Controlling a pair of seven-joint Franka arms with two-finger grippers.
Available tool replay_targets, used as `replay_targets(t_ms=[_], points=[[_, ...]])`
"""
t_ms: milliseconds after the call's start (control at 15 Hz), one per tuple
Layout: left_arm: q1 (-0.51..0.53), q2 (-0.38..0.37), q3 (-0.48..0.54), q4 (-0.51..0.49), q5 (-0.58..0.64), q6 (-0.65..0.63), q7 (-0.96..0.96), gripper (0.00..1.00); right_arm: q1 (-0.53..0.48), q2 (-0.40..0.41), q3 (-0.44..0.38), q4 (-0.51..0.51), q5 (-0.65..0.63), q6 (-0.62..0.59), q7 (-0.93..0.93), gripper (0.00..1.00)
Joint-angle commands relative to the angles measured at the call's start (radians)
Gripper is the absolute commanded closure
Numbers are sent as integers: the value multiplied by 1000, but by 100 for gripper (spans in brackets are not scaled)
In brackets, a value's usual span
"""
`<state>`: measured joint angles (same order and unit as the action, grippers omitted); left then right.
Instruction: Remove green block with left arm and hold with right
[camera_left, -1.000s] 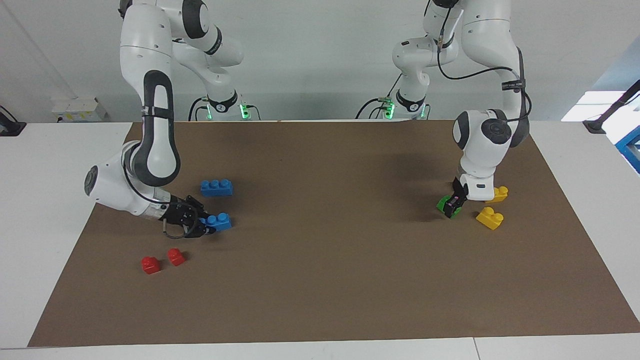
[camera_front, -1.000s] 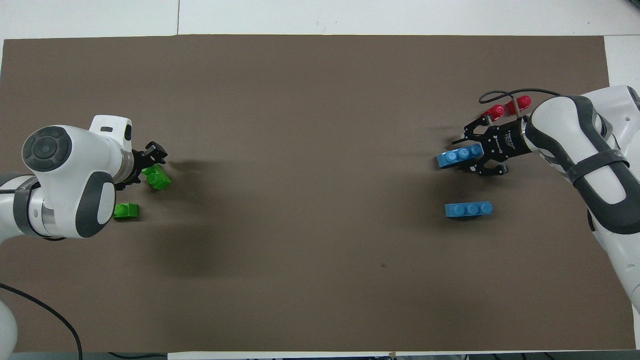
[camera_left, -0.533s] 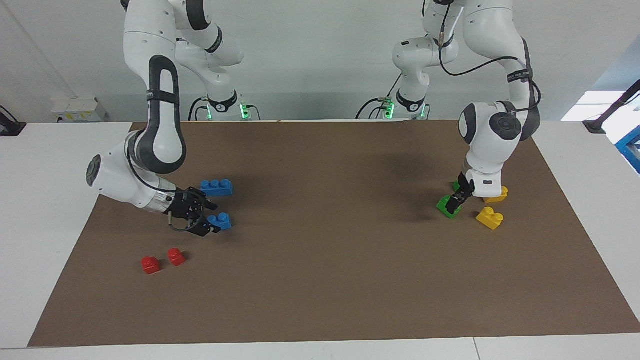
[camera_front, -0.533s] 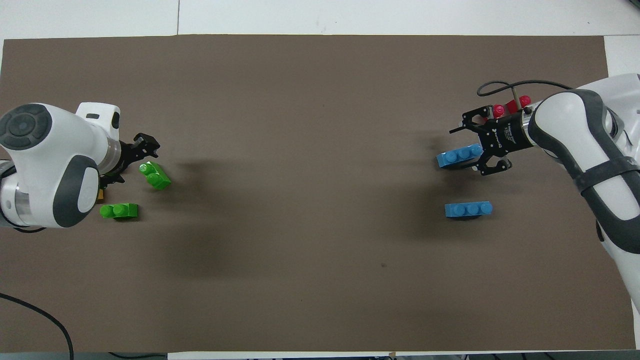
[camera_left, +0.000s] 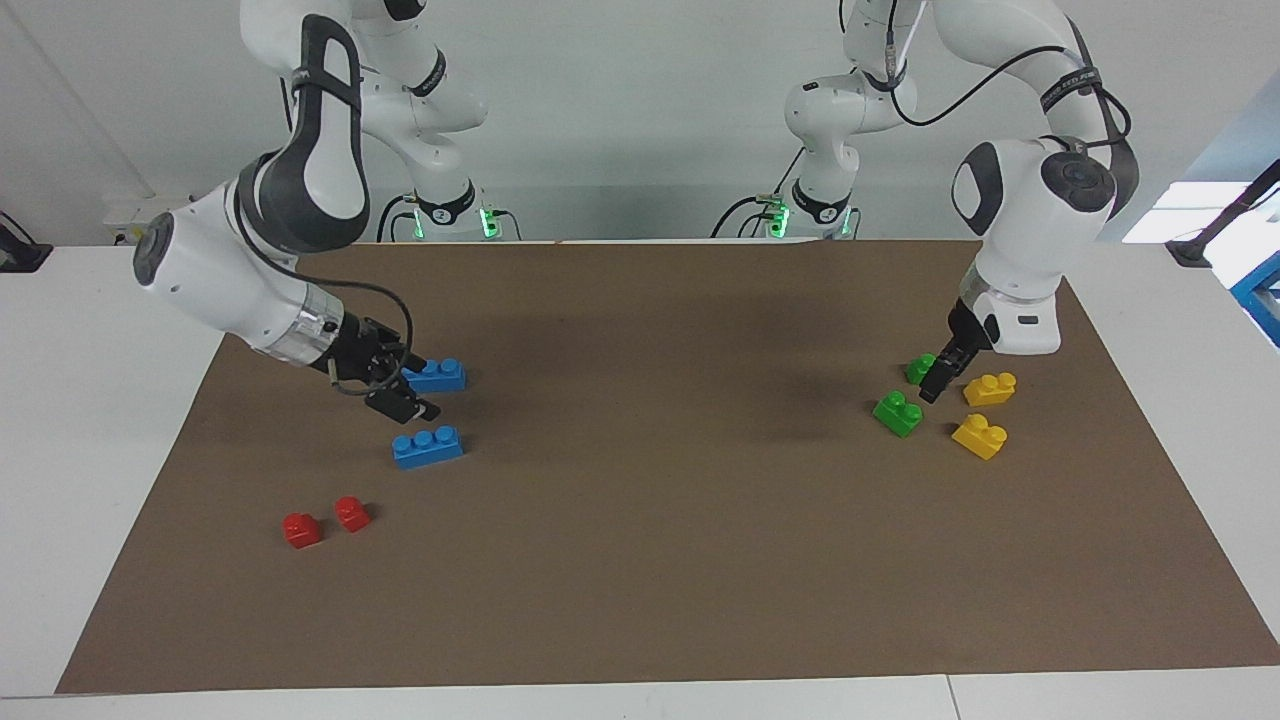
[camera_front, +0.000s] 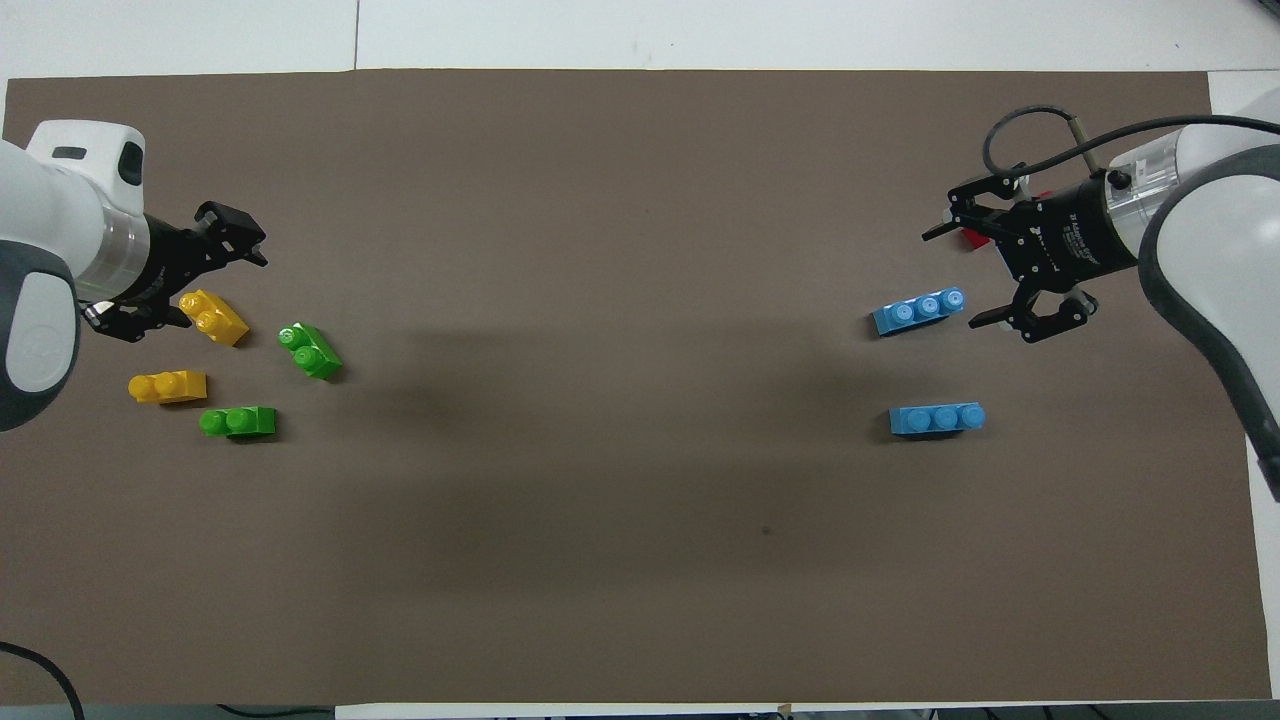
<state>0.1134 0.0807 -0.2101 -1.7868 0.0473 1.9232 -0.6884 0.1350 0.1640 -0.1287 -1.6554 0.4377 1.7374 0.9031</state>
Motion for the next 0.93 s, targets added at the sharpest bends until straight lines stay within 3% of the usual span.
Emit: replay_targets(t_ms=[0, 400, 667, 867], points=[[9, -38, 4, 70, -18, -110, 165, 0, 20, -38, 6, 80, -95, -79, -76, 0], [14, -137, 6, 87, -21, -246, 416, 0, 8, -168, 4, 91, -310, -225, -455, 0], [14, -136, 17, 177, -21, -361, 577, 0, 8, -227, 1, 89, -396, -291, -654, 0], [11, -134, 17, 207, -23, -385, 589, 0, 3, -245, -6, 89, -409, -320, -704, 0]])
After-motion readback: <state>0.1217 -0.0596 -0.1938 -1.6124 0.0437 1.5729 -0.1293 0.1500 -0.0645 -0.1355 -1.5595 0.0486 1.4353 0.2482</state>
